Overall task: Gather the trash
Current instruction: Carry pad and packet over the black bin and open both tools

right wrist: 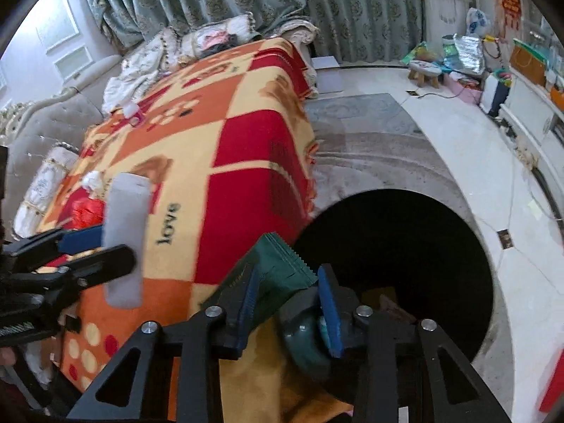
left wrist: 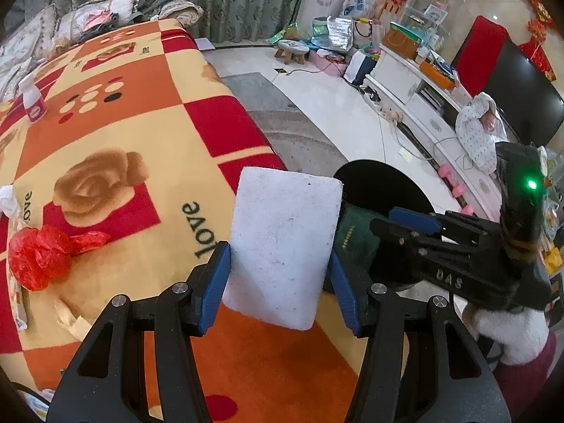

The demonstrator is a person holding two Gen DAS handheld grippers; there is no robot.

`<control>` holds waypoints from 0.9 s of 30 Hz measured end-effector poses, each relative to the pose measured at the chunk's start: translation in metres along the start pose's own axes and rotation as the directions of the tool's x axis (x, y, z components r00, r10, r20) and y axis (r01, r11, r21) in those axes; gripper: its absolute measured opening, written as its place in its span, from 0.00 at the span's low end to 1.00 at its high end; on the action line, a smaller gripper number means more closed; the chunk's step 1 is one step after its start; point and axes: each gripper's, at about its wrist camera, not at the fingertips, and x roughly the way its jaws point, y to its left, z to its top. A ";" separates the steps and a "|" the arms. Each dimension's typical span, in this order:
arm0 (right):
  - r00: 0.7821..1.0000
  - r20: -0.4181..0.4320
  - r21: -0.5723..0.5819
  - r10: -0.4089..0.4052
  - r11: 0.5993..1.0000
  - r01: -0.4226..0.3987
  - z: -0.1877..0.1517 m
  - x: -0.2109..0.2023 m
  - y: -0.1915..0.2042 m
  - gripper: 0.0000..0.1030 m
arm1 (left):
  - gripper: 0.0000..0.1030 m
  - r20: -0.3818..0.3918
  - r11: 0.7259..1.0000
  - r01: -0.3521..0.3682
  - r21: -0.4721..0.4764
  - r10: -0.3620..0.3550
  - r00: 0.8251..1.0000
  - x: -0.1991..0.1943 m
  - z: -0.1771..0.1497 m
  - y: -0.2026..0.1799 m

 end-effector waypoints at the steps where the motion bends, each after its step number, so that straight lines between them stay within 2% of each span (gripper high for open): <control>1: 1.000 -0.006 0.011 -0.009 1.000 0.009 -0.002 0.002 -0.005 0.31 | 0.52 -0.003 1.000 0.000 0.004 0.000 1.000 0.001 -0.001 -0.001; 5: 1.000 0.018 0.097 -0.001 0.995 0.000 -0.004 -0.003 -0.025 0.32 | 0.53 -0.009 1.000 -0.007 0.015 0.007 1.000 0.001 -0.006 -0.001; 7: 0.999 0.017 0.134 0.041 0.990 -0.043 -0.004 -0.006 -0.029 0.40 | 0.53 -0.010 1.000 -0.011 0.012 0.011 1.000 0.002 -0.007 0.001; 8: 0.997 0.022 0.135 0.077 0.988 -0.079 -0.004 -0.009 -0.026 0.48 | 0.53 -0.008 1.000 -0.013 0.010 0.013 1.000 0.001 -0.008 0.002; 10: 0.994 0.012 0.082 0.105 0.991 -0.106 -0.006 -0.011 -0.012 0.53 | 0.53 -0.007 1.000 -0.022 -0.001 0.022 1.000 0.000 -0.010 0.008; 12: 0.994 -0.007 0.036 0.107 0.994 -0.107 -0.009 -0.007 0.003 0.69 | 0.53 -0.005 0.999 -0.029 -0.014 0.029 1.000 -0.003 -0.011 0.015; 15: 0.993 -0.044 -0.028 0.108 0.994 -0.109 -0.016 0.006 0.027 0.73 | 0.53 0.002 0.998 -0.050 -0.031 0.050 0.999 -0.010 -0.012 0.025; 19: 0.996 -0.078 -0.101 0.038 0.994 -0.046 -0.021 0.026 0.048 0.75 | 0.53 0.006 0.997 -0.061 -0.045 0.061 0.998 -0.014 -0.013 0.032; 21: 0.996 -0.080 -0.123 -0.038 0.992 0.028 -0.023 0.034 0.049 0.75 | 0.53 0.010 0.997 -0.055 -0.044 0.056 0.998 -0.015 -0.013 0.030; 23: 0.993 -0.075 -0.086 -0.094 0.992 0.087 -0.023 0.035 0.038 0.75 | 0.53 0.012 0.998 -0.047 -0.038 0.047 0.999 -0.016 -0.013 0.026; 27: 0.993 -0.062 0.064 -0.096 0.993 0.100 -0.021 0.023 -0.002 0.75 | 0.53 0.008 1.000 -0.017 -0.022 0.017 1.000 -0.011 -0.011 0.013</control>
